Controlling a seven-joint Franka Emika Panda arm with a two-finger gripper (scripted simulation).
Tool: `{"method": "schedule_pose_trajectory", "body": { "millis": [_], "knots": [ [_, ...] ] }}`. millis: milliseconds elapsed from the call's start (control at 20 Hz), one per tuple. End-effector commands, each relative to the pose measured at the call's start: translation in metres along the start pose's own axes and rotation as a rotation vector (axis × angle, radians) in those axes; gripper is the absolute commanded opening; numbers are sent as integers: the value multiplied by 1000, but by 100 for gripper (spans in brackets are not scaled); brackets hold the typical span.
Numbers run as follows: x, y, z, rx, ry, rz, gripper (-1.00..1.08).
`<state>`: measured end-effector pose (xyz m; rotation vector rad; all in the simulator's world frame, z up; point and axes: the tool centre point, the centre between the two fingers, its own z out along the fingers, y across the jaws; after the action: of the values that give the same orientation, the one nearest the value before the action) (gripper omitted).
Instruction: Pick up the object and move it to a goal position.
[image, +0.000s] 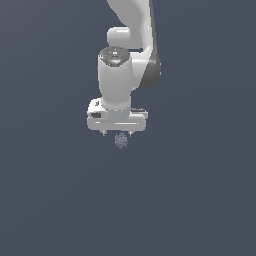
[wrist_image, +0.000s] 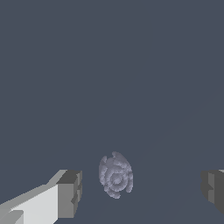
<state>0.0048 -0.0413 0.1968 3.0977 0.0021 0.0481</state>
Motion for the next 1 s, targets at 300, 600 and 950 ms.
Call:
{"method": "schedule_pose_trajectory", "body": {
  "millis": [300, 600, 950],
  "knots": [
    [-8, -1, 14, 5, -4, -56, 100],
    [-22, -2, 38, 14, -10, -149, 100],
    [-47, -6, 74, 31, -17, -301, 100]
  ]
}}
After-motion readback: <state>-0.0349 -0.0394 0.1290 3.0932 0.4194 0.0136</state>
